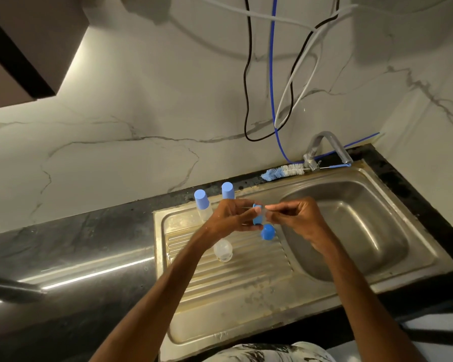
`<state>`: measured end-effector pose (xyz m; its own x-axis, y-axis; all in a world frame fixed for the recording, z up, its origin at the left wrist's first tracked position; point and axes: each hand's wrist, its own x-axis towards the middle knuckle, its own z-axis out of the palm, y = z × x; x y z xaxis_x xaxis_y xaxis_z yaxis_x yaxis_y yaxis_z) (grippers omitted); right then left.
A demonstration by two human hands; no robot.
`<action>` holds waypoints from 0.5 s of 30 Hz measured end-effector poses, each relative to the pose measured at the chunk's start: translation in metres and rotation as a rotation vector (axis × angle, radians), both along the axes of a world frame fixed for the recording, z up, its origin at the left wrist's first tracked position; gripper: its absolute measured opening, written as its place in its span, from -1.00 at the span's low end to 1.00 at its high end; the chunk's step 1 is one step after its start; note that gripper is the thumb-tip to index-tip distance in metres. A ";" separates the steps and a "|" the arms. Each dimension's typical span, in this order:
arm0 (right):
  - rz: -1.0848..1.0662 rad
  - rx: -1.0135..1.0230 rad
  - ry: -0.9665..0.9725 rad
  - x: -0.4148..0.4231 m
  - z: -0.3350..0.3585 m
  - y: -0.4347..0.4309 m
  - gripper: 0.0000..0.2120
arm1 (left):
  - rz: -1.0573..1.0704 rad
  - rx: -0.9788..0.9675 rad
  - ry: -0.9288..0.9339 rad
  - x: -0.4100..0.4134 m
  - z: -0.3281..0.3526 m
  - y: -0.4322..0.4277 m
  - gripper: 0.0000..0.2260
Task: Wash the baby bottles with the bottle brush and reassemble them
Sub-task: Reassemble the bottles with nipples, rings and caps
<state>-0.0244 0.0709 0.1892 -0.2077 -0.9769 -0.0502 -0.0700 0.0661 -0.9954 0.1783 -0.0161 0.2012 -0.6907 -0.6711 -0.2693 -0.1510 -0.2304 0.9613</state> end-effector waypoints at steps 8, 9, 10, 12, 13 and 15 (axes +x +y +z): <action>0.038 0.032 0.019 0.002 -0.022 -0.015 -0.62 | 0.077 -0.013 -0.143 -0.018 -0.017 -0.010 -0.66; 0.038 0.031 0.021 0.002 -0.025 -0.015 -0.62 | 0.074 0.002 -0.146 -0.019 -0.018 -0.011 -0.66; 0.038 0.038 0.017 0.000 -0.027 -0.015 -0.63 | 0.066 0.023 -0.142 -0.018 -0.019 -0.011 -0.66; 0.065 0.050 -0.002 -0.004 -0.029 -0.015 -0.65 | 0.032 0.063 -0.128 -0.016 -0.020 -0.013 -0.66; 0.088 0.055 -0.007 -0.005 -0.029 -0.015 -0.65 | 0.012 0.062 -0.138 -0.014 -0.021 -0.014 -0.67; 0.121 0.061 -0.007 -0.005 -0.026 -0.017 -0.64 | -0.027 0.032 -0.180 -0.012 -0.023 -0.018 -0.70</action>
<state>-0.0295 0.0543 0.1630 -0.0877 -0.9899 -0.1116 -0.0738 0.1182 -0.9902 0.1662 -0.0342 0.1782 -0.6470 -0.6421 -0.4113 -0.3267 -0.2539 0.9104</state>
